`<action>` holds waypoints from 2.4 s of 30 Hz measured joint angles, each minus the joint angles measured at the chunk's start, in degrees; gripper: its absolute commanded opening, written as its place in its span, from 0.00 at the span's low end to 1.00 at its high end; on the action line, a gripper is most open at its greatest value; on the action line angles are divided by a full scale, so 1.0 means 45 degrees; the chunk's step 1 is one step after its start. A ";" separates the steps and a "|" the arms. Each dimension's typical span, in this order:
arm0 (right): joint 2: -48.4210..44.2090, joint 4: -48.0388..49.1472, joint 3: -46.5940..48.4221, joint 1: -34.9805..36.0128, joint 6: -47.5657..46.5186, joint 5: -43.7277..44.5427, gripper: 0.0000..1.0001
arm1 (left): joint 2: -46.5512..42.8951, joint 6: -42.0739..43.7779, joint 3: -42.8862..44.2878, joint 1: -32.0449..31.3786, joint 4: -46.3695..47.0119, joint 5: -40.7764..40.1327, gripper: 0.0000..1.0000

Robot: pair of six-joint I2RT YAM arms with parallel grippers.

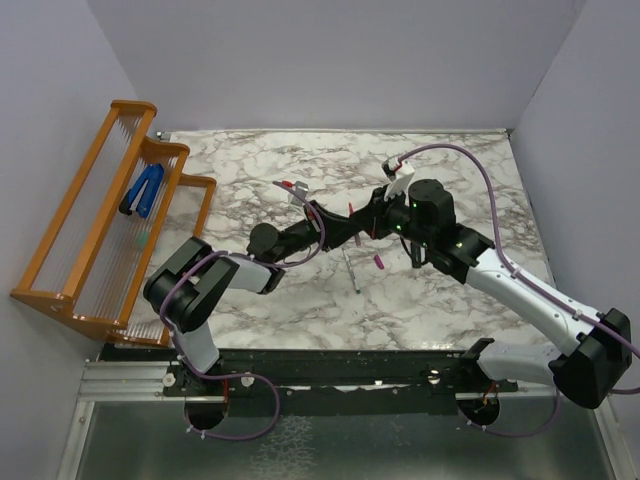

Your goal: Insert the pens into the pen caps

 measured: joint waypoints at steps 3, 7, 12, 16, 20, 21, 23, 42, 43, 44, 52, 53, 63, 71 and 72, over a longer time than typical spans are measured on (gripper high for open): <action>-0.0053 -0.0024 -0.0024 -0.0044 -0.0117 0.0141 0.00 | 0.0000 -0.0267 0.0049 -0.0063 0.0102 0.0199 0.00; -0.0107 -0.0044 -0.0044 -0.0044 -0.0155 0.0146 0.00 | 0.0000 -0.0321 0.0039 -0.0049 0.0117 0.0248 0.00; -0.0160 -0.0034 -0.0068 0.0000 -0.0107 0.0141 0.17 | -0.0078 -0.0219 -0.0384 0.0053 0.0107 0.0214 0.00; -0.0257 0.0063 -0.0092 0.0005 -0.0083 0.0165 0.44 | -0.0602 0.0136 -0.1243 0.0199 0.0078 0.0209 0.00; -0.0238 0.0330 -0.0136 0.0005 -0.0146 0.0355 0.46 | -0.2686 0.1355 -0.2419 0.0316 -0.0933 -0.0121 0.00; -0.0170 0.0408 -0.0131 0.0005 -0.0180 0.0393 0.46 | -0.3876 0.1909 -0.2759 0.0359 -0.1982 -0.0442 0.00; 0.0126 0.0617 -0.0083 0.0005 -0.0185 0.0427 0.46 | -0.6222 0.2905 -0.3065 0.0369 -0.4245 -0.1161 0.00; 1.1987 -0.3555 0.9996 0.2506 0.3070 0.2647 0.48 | -1.6903 0.6441 0.1146 0.0442 -2.3285 -0.6761 0.00; 1.2250 -0.3915 1.0467 0.2545 0.3196 0.2832 0.46 | -1.6903 0.6513 0.1219 0.0442 -2.3669 -0.6863 0.00; 1.2570 -0.4303 1.1060 0.2594 0.3376 0.3036 0.45 | -1.6903 0.6557 0.1253 0.0442 -2.3892 -0.6912 0.00; 1.5402 -0.6562 1.5674 0.2929 0.3701 0.4148 0.40 | -1.7330 0.6683 0.1321 0.0442 -2.5126 -0.6965 0.00; 1.5713 -0.6795 1.6038 0.2992 0.3706 0.4226 0.40 | -1.7408 0.6688 0.1404 0.0442 -2.5257 -0.6965 0.00; 1.6830 -0.8223 1.6490 0.3172 0.3711 0.4634 0.40 | -1.7806 0.6834 0.2579 0.0442 -2.5762 -0.6999 0.00; 1.7019 -0.8257 1.6577 0.3172 0.3721 0.4755 0.39 | -1.7903 0.6941 0.2579 0.0442 -2.6068 -0.7033 0.00; 1.7087 -0.8257 1.6674 0.3172 0.3721 0.4760 0.39 | -1.7932 0.6951 0.2579 0.0437 -2.6092 -0.7033 0.00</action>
